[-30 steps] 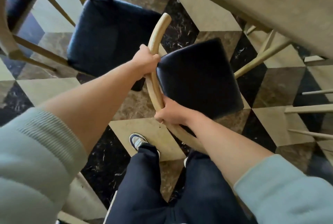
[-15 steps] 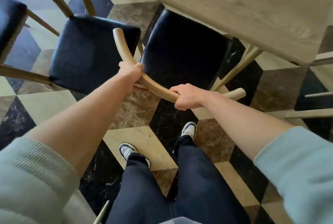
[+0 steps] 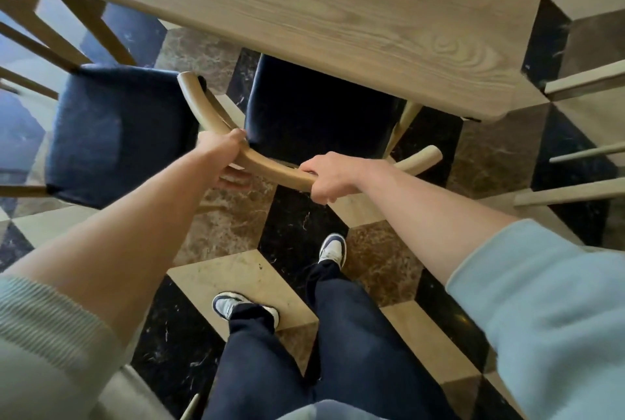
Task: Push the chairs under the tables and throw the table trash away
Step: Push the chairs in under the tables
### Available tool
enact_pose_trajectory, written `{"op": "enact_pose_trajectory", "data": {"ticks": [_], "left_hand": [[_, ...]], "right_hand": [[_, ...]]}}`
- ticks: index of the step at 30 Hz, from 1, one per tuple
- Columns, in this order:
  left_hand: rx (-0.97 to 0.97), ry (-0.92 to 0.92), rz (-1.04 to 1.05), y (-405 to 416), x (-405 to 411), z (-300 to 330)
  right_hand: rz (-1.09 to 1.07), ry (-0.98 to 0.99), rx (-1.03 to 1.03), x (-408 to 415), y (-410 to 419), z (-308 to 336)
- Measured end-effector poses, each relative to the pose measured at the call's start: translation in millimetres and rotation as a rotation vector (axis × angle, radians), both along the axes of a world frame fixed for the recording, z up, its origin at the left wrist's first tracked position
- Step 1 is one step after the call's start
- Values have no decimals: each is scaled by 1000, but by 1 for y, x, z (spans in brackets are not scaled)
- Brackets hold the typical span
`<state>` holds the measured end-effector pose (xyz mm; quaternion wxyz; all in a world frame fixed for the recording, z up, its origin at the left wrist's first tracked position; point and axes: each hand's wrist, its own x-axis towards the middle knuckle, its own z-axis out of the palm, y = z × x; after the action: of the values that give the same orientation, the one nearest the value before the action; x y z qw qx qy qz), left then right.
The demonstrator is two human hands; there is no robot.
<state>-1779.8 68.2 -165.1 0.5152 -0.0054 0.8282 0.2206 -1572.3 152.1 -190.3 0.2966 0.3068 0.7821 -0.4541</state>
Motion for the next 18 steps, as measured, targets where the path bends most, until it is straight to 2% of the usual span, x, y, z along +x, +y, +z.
{"op": "enact_pose_trajectory", "data": {"ticks": [6,12,15,18], "left_hand": [[-28,-69,-93,-7,11,-3],[-2,-42,-278,-16,-4,2],[32,-22,-390,-32,-25,12],[59,17,-364,-56,-60,21]], "right_hand": [[22,-66,12,15,-3,1],[-9,-115,42,11,-8,9],[-129,-55,61,-11,-19,26],[-280,48,127,-55,-31,46]]}}
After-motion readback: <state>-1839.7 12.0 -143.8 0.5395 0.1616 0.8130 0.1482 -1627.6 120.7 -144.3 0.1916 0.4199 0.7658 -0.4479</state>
